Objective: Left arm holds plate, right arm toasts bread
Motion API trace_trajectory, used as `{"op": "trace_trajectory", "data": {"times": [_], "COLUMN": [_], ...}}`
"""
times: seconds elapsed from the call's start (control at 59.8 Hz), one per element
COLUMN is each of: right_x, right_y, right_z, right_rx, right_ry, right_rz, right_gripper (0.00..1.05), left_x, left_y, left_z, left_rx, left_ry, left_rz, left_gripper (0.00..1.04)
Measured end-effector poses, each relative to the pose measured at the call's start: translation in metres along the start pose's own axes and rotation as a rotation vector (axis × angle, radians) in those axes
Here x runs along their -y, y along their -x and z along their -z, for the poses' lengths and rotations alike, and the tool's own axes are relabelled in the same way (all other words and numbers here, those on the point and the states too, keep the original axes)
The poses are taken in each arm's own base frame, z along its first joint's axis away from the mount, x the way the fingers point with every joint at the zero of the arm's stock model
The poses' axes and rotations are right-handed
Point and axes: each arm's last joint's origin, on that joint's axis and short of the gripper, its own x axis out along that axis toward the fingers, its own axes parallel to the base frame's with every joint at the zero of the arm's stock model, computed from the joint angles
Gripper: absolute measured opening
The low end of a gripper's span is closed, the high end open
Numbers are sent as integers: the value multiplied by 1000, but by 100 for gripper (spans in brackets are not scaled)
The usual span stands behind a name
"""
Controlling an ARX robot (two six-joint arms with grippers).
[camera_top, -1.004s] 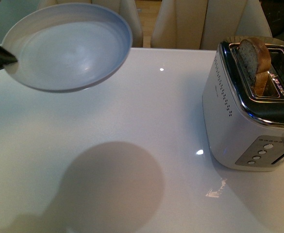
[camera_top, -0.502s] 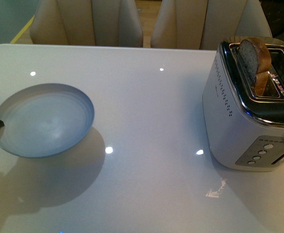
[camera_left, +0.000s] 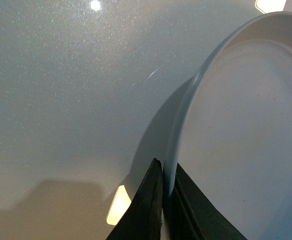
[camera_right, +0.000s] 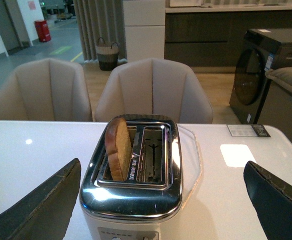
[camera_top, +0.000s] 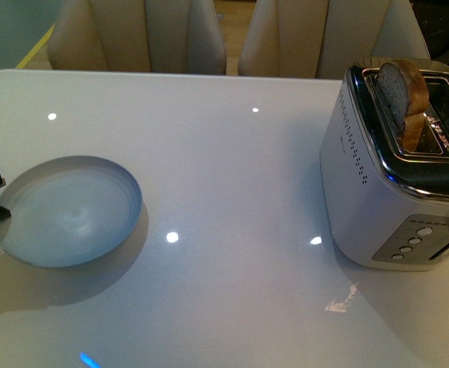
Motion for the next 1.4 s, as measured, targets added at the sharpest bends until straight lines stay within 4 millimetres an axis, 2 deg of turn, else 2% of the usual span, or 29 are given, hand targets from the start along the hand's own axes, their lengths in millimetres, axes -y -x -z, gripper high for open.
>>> {"op": "trace_trajectory", "data": {"times": [0.217, 0.351, 0.502, 0.619, 0.753, 0.82, 0.953, 1.087, 1.271, 1.405], "right_x": [0, 0, 0, 0, 0, 0, 0, 0, 0, 0], "right_y": [0, 0, 0, 0, 0, 0, 0, 0, 0, 0], "right_z": [0, 0, 0, 0, 0, 0, 0, 0, 0, 0], "right_rx": [0, 0, 0, 0, 0, 0, 0, 0, 0, 0], "right_ry": [0, 0, 0, 0, 0, 0, 0, 0, 0, 0], "right_rz": [0, 0, 0, 0, 0, 0, 0, 0, 0, 0], "right_gripper": [96, 96, 96, 96, 96, 96, 96, 96, 96, 96], "left_x": [-5, -5, -2, 5, 21, 33, 67, 113, 185, 220], "left_y": [-9, -10, -4, 12, 40, 57, 90, 123, 169, 195], "left_z": [7, 8, 7, 0, -16, -23, -34, -38, -28, -14], "left_rx": [-18, -15, 8, 64, 162, 210, 298, 382, 492, 525], "left_ry": [7, 5, 1, -6, -32, -50, -96, -149, -209, -219], "left_rz": [1, -3, -5, 0, 3, 14, 56, 116, 231, 276], "left_gripper": [3, 29, 51, 69, 90, 99, 97, 97, 97, 97]}}
